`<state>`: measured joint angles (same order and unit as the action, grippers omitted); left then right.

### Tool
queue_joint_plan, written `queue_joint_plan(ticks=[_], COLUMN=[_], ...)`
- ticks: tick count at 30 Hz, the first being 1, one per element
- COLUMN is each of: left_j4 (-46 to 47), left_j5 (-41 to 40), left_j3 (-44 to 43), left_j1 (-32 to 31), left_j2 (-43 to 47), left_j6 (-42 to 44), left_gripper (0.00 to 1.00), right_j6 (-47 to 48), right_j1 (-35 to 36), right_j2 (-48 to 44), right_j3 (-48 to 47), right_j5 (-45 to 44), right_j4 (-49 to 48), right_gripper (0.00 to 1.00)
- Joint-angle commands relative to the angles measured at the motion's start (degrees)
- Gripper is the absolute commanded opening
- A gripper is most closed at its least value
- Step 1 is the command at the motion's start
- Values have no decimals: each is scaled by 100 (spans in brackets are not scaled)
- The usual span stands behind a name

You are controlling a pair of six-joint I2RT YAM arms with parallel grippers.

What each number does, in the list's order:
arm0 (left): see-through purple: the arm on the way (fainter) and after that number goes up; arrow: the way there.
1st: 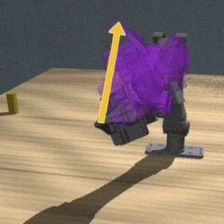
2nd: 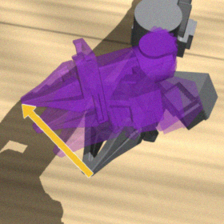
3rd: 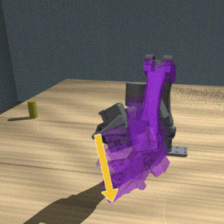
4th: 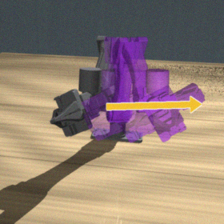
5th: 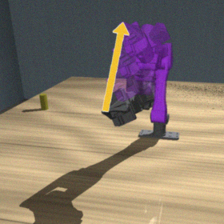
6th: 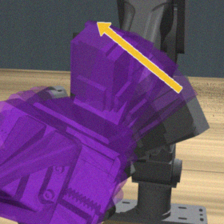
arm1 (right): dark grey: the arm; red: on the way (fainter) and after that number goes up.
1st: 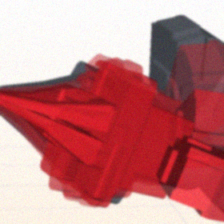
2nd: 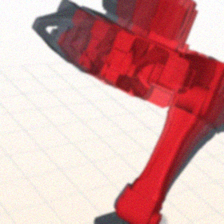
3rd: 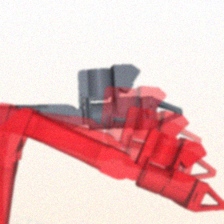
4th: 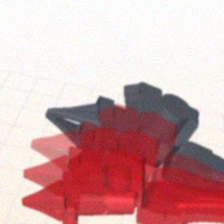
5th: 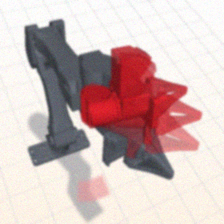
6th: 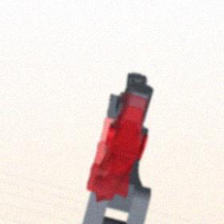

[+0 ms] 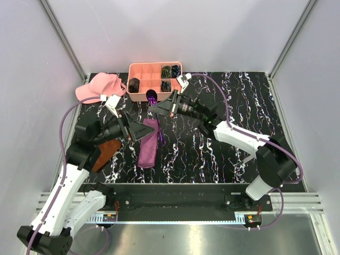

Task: Fold the napkin into a case and place the utensils inside
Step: Pass from the right arm to the left

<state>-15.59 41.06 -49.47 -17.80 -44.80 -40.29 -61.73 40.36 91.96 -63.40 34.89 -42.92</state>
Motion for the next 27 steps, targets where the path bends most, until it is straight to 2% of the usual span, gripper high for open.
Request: queue_joint_plan(ticks=[1, 10, 12, 13, 14, 15, 17, 18, 19, 20, 21, 22, 23, 24, 25, 27], left_j4=[468, 1075, 1294, 1400, 1488, 1515, 1411, 1306, 1183, 912, 726, 429, 347, 251, 154, 66], left_j5=[366, 447, 482, 499, 569, 605, 763, 755, 746, 746, 720, 685, 719, 798, 833, 912], left_j3=[-10, 473, 561, 588, 614, 597, 579, 562, 544, 474, 421, 308, 281, 246, 219, 210], left_j1=[-4, -48, -92, -92, -118, -118, -118, -109, -109, -109, -109, -109, -109, -109, -101, -92], left_j2=[-29, -266, -328, -337, -363, -442, -512, -556, -565, -574, -592, -583, -600, -618, -627, -627], left_j6=[-108, -602, -699, -812, -866, -884, -849, -718, -621, -516, -271, -138, 37, 109, 170, 232], left_gripper=[88, 84, 73, 64, 53, 33, 14, 0, 0, 0, 0, 0, 0, 0, 0, 0], right_j6=[101, -243, -251, -277, -321, -339, -243, -156, -59, 142, 309, 868, 1230, 1599, 2221, 2673], right_j1=[42, 358, 420, 455, 481, 490, 482, 473, 456, 342, 263, 184, 78, 51, 42, 7], right_j2=[-135, 164, 260, 278, 322, 322, 270, 243, 191, 77, 7, -107, -178, -248, -327, -337], right_j3=[90, -164, -190, -165, -147, -129, -155, -208, -234, -278, -426, -532, -803, -954, -1095, -1569], right_j5=[-167, -562, -702, -773, -817, -878, -879, -818, -809, -765, -582, -458, -370, -387, -396, -308], right_j4=[-269, -691, -727, -814, -876, -894, -693, -553, -168, 114, 839, 1264, 1755, 2648, 3005, 3847], right_gripper=[0, 0, 0, 0, 0, 0, 0, 0, 2, 14, 23, 39, 43, 48, 52, 54])
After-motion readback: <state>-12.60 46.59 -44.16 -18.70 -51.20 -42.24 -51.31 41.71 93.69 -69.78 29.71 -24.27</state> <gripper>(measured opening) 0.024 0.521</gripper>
